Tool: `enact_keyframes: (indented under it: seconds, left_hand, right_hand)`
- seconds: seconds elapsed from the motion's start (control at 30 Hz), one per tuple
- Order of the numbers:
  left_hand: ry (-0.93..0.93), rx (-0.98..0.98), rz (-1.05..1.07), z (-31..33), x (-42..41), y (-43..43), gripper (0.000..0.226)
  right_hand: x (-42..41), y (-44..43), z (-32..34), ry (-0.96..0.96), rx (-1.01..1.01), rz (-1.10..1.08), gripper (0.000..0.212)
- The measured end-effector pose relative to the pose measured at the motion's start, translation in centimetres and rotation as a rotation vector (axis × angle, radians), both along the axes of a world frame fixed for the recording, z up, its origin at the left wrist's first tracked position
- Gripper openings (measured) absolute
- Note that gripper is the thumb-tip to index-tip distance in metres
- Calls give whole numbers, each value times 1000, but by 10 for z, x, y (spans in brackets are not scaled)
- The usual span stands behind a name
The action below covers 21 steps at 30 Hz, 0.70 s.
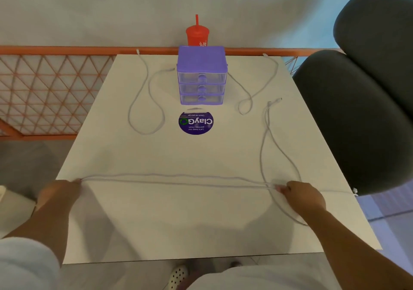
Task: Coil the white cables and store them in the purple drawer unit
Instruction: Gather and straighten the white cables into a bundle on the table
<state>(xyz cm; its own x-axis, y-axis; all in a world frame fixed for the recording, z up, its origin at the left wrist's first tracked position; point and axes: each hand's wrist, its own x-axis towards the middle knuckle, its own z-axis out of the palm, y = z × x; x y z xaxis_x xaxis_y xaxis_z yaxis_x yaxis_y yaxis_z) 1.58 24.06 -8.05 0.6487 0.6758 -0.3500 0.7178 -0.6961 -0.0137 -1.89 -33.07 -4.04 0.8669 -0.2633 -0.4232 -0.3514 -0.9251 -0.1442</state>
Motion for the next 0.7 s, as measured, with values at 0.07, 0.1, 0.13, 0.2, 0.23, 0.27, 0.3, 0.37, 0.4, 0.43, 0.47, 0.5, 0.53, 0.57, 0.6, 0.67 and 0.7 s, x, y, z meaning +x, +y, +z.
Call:
enact_keyframes:
  seconds: [0.07, 0.1, 0.13, 0.2, 0.23, 0.27, 0.3, 0.37, 0.4, 0.43, 0.47, 0.5, 0.53, 0.57, 0.6, 0.67, 0.7]
  left_hand:
    - [-21, -25, 31, -1, 0, 0, 57]
    - [-30, -30, 35, -1, -1, -1, 58]
    - [-41, -31, 37, -2, -1, -1, 58]
    - [-50, -26, 35, -3, -3, -1, 58]
    - [-57, -29, 40, -5, -4, -1, 58]
    - [-62, -39, 49, -6, -3, 1, 59]
    - [-64, -51, 58, -9, -3, 3, 59]
    - [-68, -81, 69, -14, -1, 8, 60]
    - [-68, -98, 81, -14, 0, 10, 60]
    - [-66, -110, 94, -16, 1, 11, 60]
    - [-66, -121, 112, -17, 2, 12, 60]
    - [-66, -131, 126, -21, 3, 16, 60]
    - [-62, -149, 142, -25, 6, 22, 61]
    - [-63, -166, 147, -35, 9, 30, 61]
    - [-56, -172, 157, -51, 13, 44, 61]
    - [-51, -173, 187, -78, 21, 66, 61]
    - [-53, -177, 192, -84, 23, 71, 60]
  right_hand:
    - [-2, -4, -1, -14, -9, -14, 39]
    - [0, -6, 1, -2, -12, -7, 40]
    - [3, -8, 3, 15, -17, 3, 42]
    - [9, -13, 10, 35, 4, 15, 41]
    - [13, -17, 14, 22, 44, 12, 39]
    - [17, -22, 19, 2, 93, 12, 36]
    - [21, -27, 25, -18, 139, 24, 32]
    - [30, -38, 41, -14, 186, 75, 21]
    - [34, -43, 50, 6, 183, 100, 19]
    - [38, -48, 59, 27, 176, 110, 18]
    - [41, -54, 69, 40, 176, 105, 18]
    - [43, -61, 78, 39, 182, 88, 17]
    - [44, -68, 87, 23, 184, 73, 16]
    - [45, -75, 95, 1, 188, 62, 16]
    - [45, -80, 102, -13, 196, 52, 15]
    - [45, -88, 110, -12, 216, 45, 13]
    - [44, -90, 112, -6, 211, 52, 14]
